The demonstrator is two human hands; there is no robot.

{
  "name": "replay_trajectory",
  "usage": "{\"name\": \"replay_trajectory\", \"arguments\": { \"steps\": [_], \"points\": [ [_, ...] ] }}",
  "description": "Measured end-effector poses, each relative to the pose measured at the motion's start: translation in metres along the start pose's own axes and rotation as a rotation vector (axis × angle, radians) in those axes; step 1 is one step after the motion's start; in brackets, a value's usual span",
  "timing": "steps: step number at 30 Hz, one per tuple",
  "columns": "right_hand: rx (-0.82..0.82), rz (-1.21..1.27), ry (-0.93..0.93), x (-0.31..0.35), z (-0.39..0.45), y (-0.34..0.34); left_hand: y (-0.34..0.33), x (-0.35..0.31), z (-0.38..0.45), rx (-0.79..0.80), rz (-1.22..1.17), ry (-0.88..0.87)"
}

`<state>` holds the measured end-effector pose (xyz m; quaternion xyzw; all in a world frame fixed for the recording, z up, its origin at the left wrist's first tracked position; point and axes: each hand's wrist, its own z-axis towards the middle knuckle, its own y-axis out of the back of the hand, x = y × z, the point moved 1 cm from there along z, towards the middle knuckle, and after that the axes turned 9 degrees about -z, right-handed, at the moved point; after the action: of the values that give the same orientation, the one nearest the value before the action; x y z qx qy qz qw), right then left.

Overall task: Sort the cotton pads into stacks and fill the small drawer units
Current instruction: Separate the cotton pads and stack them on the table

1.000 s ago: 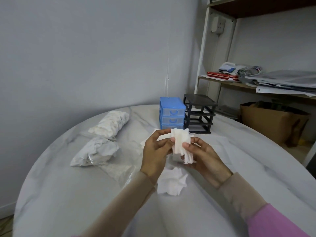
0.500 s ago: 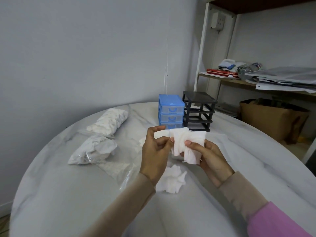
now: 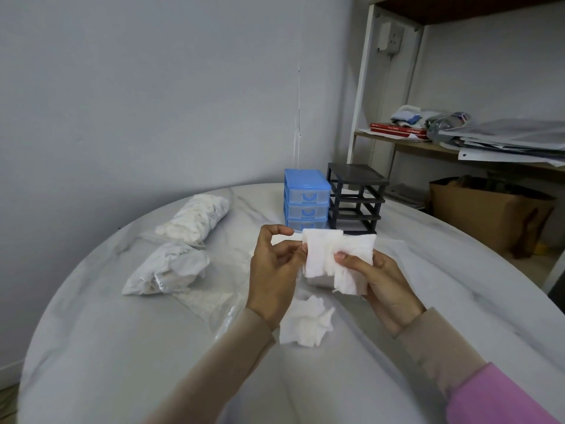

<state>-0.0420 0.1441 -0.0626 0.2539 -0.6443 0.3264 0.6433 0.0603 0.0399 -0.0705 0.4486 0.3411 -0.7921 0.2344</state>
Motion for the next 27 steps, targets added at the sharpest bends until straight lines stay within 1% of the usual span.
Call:
{"name": "replay_trajectory", "arguments": {
  "steps": [5,8,14,19,27],
  "points": [
    [0.024,0.065,0.013,0.0032,-0.0036,-0.0022,-0.0052,-0.0029,-0.0047,0.046,-0.045,-0.016],
    [0.039,0.077,0.015,0.0027,-0.0033,-0.0029,-0.0073,-0.0034,-0.0048,0.060,0.040,-0.049],
    [0.057,0.096,0.018,0.0004,-0.0017,-0.0044,-0.0026,-0.0008,-0.0011,0.031,0.175,-0.118],
    [0.098,0.092,0.002,-0.0004,-0.0020,-0.0052,0.0018,0.0020,0.0014,0.005,0.137,-0.068],
    [0.108,0.076,-0.023,-0.0015,-0.0007,-0.0049,0.0004,-0.0040,-0.0003,0.010,0.127,-0.052]
  ]
}}
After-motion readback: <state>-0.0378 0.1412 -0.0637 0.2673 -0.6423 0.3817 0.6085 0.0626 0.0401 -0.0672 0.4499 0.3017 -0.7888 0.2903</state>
